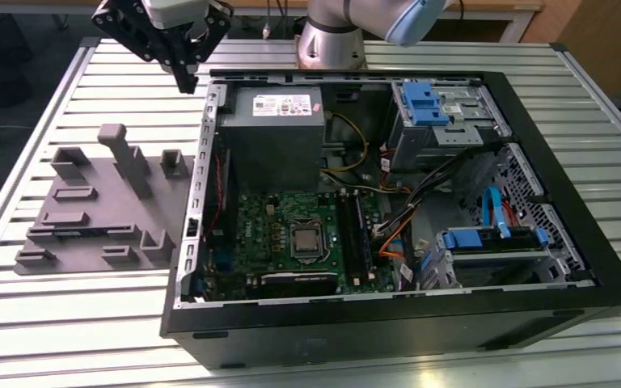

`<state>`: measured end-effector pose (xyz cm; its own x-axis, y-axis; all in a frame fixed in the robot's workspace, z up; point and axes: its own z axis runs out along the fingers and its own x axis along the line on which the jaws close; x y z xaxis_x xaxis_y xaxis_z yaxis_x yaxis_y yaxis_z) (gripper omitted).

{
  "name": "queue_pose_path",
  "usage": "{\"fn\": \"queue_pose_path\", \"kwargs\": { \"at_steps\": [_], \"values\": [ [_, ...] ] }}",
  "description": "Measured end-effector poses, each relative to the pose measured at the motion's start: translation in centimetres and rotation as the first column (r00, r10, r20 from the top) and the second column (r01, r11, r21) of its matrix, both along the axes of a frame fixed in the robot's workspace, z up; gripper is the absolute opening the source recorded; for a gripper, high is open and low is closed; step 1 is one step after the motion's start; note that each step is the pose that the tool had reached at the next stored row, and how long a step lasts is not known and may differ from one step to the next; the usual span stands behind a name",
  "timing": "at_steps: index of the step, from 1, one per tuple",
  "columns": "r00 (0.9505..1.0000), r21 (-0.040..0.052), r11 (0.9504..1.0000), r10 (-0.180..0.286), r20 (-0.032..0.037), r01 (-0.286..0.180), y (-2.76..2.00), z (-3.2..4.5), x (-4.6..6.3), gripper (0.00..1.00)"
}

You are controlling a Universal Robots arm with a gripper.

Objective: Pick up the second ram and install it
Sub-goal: 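Reach for the second ram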

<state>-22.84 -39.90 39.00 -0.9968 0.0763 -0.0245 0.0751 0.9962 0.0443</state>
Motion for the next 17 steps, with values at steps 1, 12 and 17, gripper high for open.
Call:
{"fn": "queue_pose_path", "kwargs": {
  "at_steps": [1, 12, 17],
  "values": [
    [1.0, 0.0, 1.0, 0.0, -0.0001, 0.0, 0.0, 0.0, -0.06, 0.11],
    [1.0, 0.0, 1.0, 0.0, 0.0, 0.0, 0.0, -0.05, -0.59, 0.11],
    [1.0, 0.0, 1.0, 0.0, 0.0, 0.0, 0.0, -0.06, -0.82, 0.11]
  ]
}}
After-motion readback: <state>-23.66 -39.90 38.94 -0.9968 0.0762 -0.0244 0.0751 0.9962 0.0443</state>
